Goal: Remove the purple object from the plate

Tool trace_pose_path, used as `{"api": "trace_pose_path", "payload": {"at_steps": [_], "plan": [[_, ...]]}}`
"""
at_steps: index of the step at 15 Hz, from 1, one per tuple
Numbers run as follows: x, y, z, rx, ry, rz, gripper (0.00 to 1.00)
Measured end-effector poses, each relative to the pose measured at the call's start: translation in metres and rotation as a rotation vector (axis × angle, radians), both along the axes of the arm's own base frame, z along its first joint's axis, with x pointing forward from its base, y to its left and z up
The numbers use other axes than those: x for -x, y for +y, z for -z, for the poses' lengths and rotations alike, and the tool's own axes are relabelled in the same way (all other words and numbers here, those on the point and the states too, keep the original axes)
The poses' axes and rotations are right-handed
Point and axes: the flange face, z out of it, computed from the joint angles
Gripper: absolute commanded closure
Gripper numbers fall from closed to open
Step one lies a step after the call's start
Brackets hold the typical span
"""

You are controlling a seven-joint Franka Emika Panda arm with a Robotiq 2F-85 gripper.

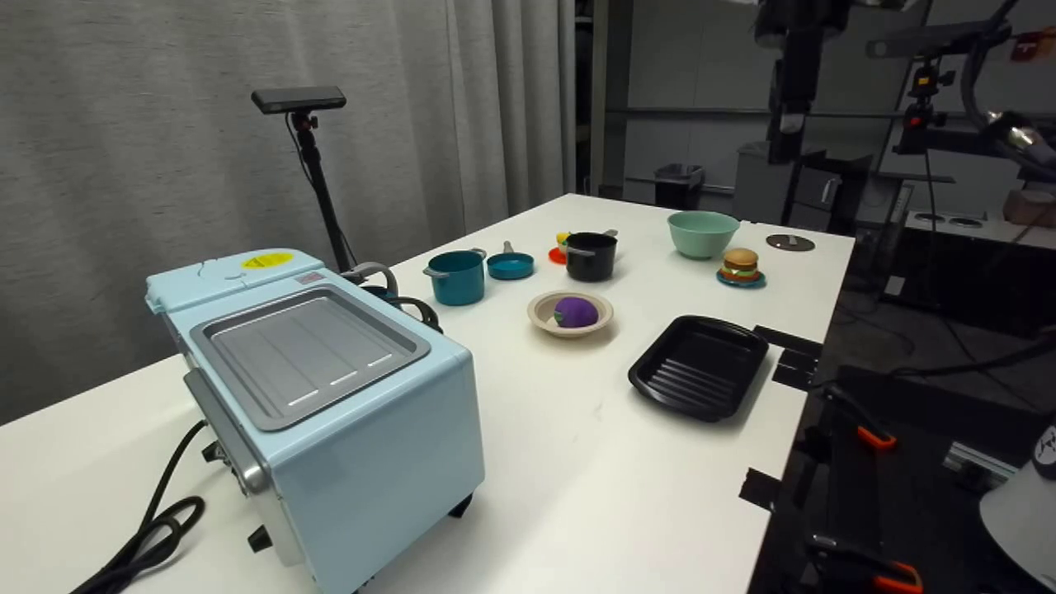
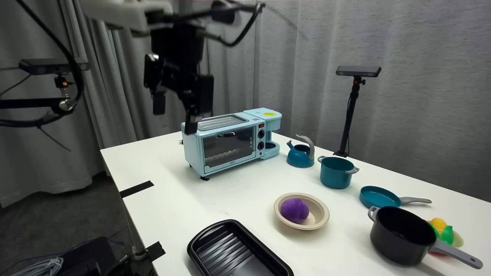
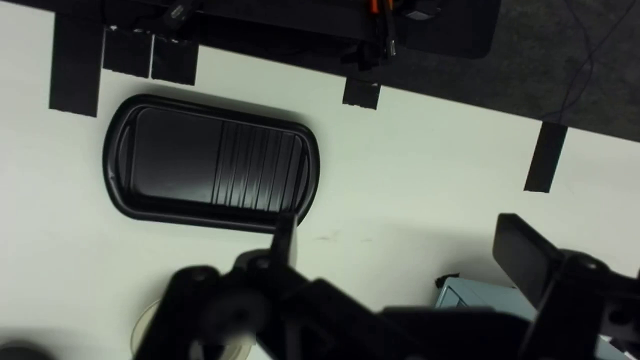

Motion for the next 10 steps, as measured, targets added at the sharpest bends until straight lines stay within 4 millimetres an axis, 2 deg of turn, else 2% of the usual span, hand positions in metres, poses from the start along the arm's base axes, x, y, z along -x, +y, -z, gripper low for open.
{"api": "trace_pose_path", "payload": {"at_steps": [3, 5, 7, 10], "plan": [[-0.017, -0.017, -0.056, 0.05, -0.015, 0.011, 0.0], [-0.03, -0.027, -0.08, 0.097, -0.004, 0.016, 0.0], [-0.041, -0.03, -0.084, 0.11, 0.009, 0.018, 0.0], [-0.047, -0.031, -0.08, 0.112, 0.022, 0.018, 0.0]]}}
